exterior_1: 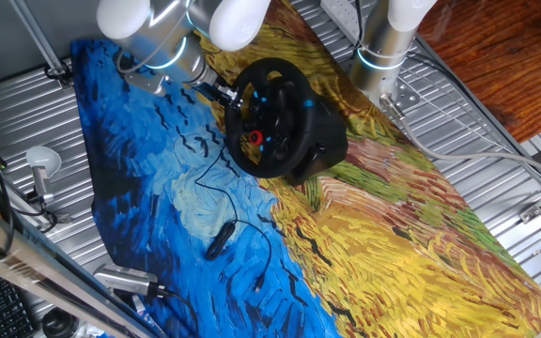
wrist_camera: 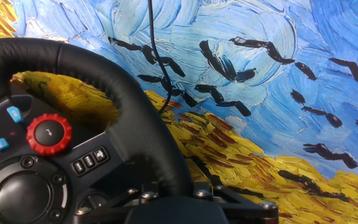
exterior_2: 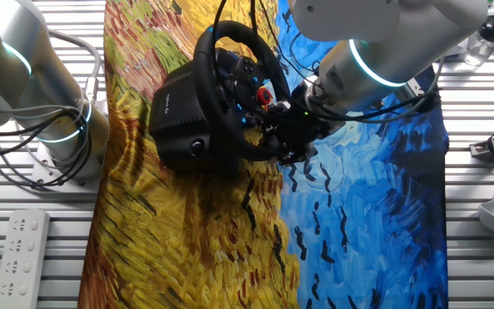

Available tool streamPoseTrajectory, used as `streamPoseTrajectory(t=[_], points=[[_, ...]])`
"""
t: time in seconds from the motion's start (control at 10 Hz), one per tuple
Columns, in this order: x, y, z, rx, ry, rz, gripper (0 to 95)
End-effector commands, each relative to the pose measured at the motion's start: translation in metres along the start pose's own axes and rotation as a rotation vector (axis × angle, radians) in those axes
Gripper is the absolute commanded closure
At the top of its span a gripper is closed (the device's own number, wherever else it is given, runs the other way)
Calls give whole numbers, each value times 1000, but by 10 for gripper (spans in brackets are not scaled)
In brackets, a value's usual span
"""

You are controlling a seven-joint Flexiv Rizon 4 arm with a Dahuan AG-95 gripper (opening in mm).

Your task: Rotate the steering wheel 90 degrees clockwise

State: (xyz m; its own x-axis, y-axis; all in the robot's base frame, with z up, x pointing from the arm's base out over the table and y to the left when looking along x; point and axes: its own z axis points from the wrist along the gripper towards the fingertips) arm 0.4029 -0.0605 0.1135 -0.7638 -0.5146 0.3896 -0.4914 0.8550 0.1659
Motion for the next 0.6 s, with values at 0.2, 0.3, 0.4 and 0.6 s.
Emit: streamPoseTrajectory(t=[0.2,0.3,0.4,0.6], points=[[0,0,0,-1,-1,12,950],[0,0,0,-1,-1,14,950],[1,0,0,0,-1,12,950],[2,-1,-1,1,-1,23,950]])
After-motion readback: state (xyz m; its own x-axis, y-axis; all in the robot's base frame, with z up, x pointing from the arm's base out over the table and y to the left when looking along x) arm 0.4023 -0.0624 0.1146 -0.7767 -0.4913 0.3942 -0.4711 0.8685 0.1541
